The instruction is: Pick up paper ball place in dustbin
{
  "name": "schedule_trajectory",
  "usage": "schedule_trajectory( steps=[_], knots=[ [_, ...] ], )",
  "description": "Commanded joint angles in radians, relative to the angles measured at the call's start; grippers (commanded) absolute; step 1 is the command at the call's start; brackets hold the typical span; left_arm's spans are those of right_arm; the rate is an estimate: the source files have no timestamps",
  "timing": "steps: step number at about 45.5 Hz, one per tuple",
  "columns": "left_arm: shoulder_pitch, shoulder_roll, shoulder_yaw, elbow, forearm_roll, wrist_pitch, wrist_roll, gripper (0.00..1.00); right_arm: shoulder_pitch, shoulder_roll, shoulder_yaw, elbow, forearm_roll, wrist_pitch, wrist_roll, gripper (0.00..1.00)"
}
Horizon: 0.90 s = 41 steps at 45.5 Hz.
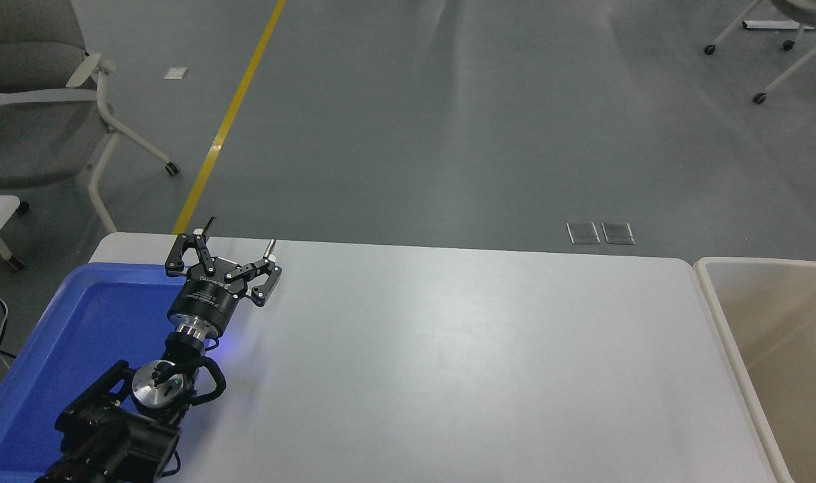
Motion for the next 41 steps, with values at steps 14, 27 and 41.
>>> schedule_trajectory(
  steps=[14, 27, 41],
  knots=[
    [0.000, 0.000, 0.000, 0.000, 0.000, 0.000, 0.000, 0.99, -0.275, 0.171, 0.260, -0.179, 0.091, -0.203, -0.085, 0.00],
    [0.000, 0.000, 0.000, 0.000, 0.000, 0.000, 0.000, 0.99, -0.394, 0.241, 0.358, -0.195, 0.085, -0.265, -0.085, 0.00],
    [0.000, 0.000, 0.000, 0.000, 0.000, 0.000, 0.001, 0.99, -0.425, 0.251, 0.369, -0.187, 0.082, -0.279, -0.085, 0.56]
  ],
)
